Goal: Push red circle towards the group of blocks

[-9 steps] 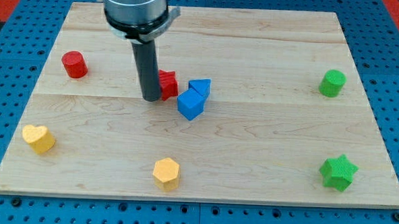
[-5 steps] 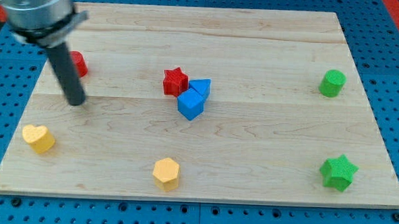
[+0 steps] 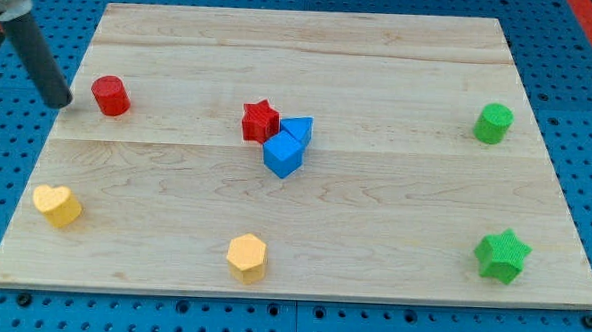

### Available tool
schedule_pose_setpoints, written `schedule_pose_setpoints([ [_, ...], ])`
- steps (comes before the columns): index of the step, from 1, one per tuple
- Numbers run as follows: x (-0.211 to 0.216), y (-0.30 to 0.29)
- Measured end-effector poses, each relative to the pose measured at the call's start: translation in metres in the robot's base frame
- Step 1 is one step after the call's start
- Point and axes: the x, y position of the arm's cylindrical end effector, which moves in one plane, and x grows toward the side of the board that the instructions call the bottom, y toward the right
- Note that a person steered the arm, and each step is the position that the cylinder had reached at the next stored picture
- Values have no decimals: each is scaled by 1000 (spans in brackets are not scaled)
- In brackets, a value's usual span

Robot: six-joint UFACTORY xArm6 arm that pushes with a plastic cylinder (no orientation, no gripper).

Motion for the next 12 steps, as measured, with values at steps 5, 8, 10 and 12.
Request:
schedule_pose_setpoints([
  [5, 44, 154],
  [8, 85, 145],
  [10, 85, 176],
  [12, 87, 200],
])
